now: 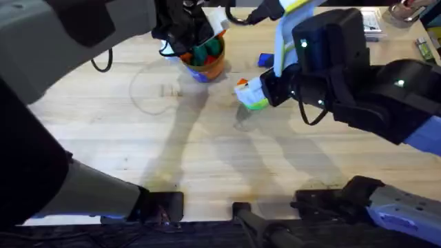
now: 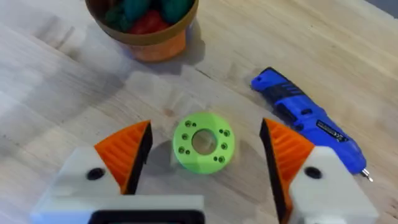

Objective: Pick up the gripper from the table and insert it into the empty holder that is missing its gripper. Then pick up a screw, insert it into the mounting hole, and use the screwdriver to tighten it. Finally, clean up the table by picking up the vegetable and placing it into the bucket.

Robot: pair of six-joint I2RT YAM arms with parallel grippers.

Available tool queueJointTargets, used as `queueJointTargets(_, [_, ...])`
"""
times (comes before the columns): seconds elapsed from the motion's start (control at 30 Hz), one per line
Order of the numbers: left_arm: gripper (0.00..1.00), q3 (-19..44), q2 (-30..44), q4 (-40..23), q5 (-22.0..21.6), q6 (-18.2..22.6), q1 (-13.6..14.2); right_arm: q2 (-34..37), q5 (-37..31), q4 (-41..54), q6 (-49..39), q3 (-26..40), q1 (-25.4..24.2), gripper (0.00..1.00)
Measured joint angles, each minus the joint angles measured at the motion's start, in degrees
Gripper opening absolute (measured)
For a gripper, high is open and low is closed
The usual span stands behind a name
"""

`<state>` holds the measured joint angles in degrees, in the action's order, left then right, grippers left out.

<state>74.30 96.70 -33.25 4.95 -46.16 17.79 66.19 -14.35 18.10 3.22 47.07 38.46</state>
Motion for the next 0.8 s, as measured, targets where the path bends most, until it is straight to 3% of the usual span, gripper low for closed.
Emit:
queueJointTargets(0.13, [0.985, 1.05, -0.37, -1.14, 0.02, 0.53, -0.03, 0.00, 0.00, 1.48, 0.00, 0.00, -0.02, 0.994])
queueJointTargets(0.3, [0.986, 4.41, -4.07, -6.74, 0.00, 4.97, -0.08, -0.12, -0.02, 1.94, 0.00, 0.00, -0.58, 0.994])
queueJointTargets(0.43, [0.986, 7.75, -10.48, -14.51, -0.02, 11.79, -0.09, -2.17, 0.04, 9.15, 0.79, 1.49, -1.78, 0.994])
queueJointTargets(0.67, [0.987, 9.23, -22.96, -31.40, -0.09, 26.03, -0.09, -8.03, 0.02, 22.86, 3.03, 12.35, -4.66, 0.993])
queueJointTargets(0.8, [0.987, 9.23, -25.86, -36.91, -0.22, 30.97, -0.09, -10.38, 0.04, 26.56, 5.52, 13.62, -4.70, 0.994])
